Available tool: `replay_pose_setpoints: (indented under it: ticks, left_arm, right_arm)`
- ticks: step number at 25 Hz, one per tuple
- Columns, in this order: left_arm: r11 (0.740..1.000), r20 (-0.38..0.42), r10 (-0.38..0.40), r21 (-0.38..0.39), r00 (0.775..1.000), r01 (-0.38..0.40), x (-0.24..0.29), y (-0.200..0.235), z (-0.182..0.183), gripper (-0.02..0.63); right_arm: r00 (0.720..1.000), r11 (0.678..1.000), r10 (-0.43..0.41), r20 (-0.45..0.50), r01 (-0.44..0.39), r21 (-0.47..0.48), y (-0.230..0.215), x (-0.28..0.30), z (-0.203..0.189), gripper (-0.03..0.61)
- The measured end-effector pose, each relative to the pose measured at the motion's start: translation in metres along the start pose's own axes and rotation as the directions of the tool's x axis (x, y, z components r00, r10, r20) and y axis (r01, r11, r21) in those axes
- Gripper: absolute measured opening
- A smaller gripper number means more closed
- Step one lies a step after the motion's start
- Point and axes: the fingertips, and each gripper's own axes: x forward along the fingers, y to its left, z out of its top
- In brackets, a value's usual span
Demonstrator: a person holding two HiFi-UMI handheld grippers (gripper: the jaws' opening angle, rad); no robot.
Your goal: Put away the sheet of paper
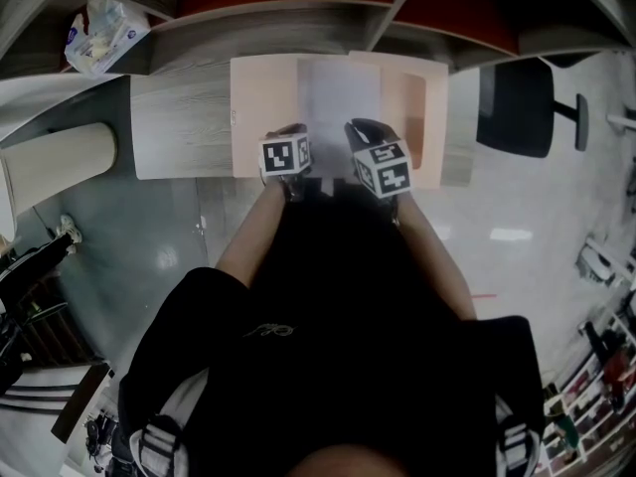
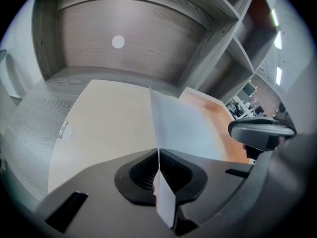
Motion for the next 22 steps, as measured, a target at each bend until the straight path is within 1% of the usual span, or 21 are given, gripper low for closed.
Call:
replay_pose_setpoints:
  ticks: [7, 22]
  left_arm:
    - [1.000, -0.010, -0.007, 0.009, 1.000, 0.007, 0.003, -0.009, -0.001, 0.052]
    - [1.000, 0.000, -0.028, -0.005, 1.000, 0.028, 0.009, -0.023, 0.004, 0.052]
  right_arm:
    - [1.000, 1.000, 0.006, 0.004, -0.006, 0.013, 0.000, -0.002, -0.004, 0.055]
    - [1.000, 1.000, -0.007, 0.009, 0.006, 0.025, -0.012, -0.009, -0.009, 0.055]
